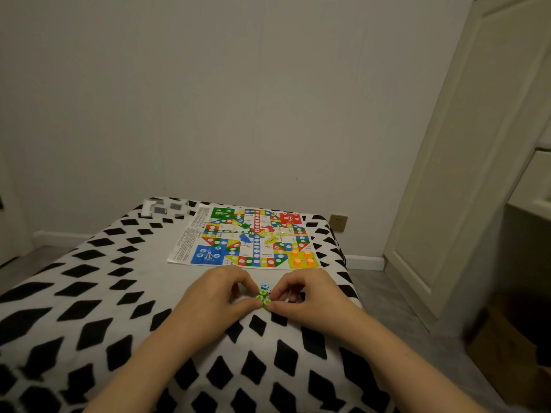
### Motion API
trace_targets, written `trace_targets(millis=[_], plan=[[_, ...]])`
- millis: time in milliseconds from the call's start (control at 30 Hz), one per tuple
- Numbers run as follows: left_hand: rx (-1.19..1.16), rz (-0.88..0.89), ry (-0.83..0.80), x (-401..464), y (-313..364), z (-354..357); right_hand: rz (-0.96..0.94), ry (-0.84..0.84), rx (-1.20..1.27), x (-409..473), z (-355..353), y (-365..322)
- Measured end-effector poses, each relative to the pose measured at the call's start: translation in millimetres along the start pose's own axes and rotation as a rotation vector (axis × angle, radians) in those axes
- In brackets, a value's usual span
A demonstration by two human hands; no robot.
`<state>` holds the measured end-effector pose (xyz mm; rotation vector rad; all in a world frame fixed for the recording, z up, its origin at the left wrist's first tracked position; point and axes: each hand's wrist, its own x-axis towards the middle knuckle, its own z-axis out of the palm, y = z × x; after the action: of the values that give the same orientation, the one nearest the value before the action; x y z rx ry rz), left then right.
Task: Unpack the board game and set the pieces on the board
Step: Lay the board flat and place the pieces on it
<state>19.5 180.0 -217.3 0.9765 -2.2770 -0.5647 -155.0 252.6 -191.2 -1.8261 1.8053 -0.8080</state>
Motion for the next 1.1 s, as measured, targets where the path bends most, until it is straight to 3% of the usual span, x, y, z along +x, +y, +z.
trace_targets(millis=[633, 867, 1100], plan=[[-0.014, -0.044, 0.017, 26.5, -3.6, -22.1, -0.041, 0.105, 0.056, 32.1, -14.8, 2.3], [0.064, 0.007, 0.088, 66.7, -17.3, -48.3, -0.108, 0.165, 0.046, 82.3, -24.0, -6.1], [0.046, -0.018, 0.157, 143.1, -46.1, -79.8, -0.028, 0.162, 0.075, 164.8, -29.1, -11.6]])
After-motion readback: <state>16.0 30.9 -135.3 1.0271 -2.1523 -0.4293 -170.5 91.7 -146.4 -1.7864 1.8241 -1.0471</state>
